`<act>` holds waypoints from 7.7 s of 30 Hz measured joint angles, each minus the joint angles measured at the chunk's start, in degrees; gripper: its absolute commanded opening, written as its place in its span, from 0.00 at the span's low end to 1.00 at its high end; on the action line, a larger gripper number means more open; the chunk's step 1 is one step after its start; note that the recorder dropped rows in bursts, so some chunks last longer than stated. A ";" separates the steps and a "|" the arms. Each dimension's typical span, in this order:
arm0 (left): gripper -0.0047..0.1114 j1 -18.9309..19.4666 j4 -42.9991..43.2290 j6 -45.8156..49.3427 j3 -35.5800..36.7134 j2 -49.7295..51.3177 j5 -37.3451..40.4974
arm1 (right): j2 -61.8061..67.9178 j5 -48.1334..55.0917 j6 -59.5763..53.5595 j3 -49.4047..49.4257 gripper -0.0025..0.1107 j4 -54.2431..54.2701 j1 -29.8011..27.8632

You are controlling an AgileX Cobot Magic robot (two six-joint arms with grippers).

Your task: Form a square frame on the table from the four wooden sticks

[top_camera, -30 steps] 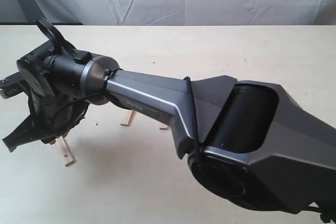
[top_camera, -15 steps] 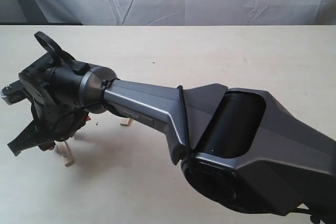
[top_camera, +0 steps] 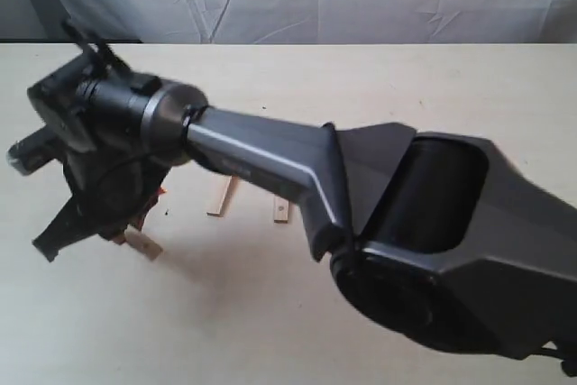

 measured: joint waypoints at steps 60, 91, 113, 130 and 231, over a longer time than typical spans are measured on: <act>0.04 -11.62 1.02 8.14 9.41 0.96 -9.17 | -18.03 -21.77 -31.74 40.33 0.33 -5.77 -12.06; 0.04 -26.19 -2.41 13.84 16.68 0.96 -19.76 | -47.53 -18.75 -5.38 64.72 0.01 4.70 -30.11; 0.04 -17.80 -1.40 12.79 20.52 -5.90 -15.82 | -102.86 -32.32 8.16 93.99 0.01 -16.55 -39.98; 0.04 -17.80 -0.56 13.94 28.47 -24.08 -25.72 | -118.92 -41.43 8.27 105.02 0.01 -16.18 -39.98; 0.04 -17.80 -0.33 13.96 28.47 -28.83 -26.26 | -144.31 -46.96 -1.05 132.91 0.01 1.85 -62.01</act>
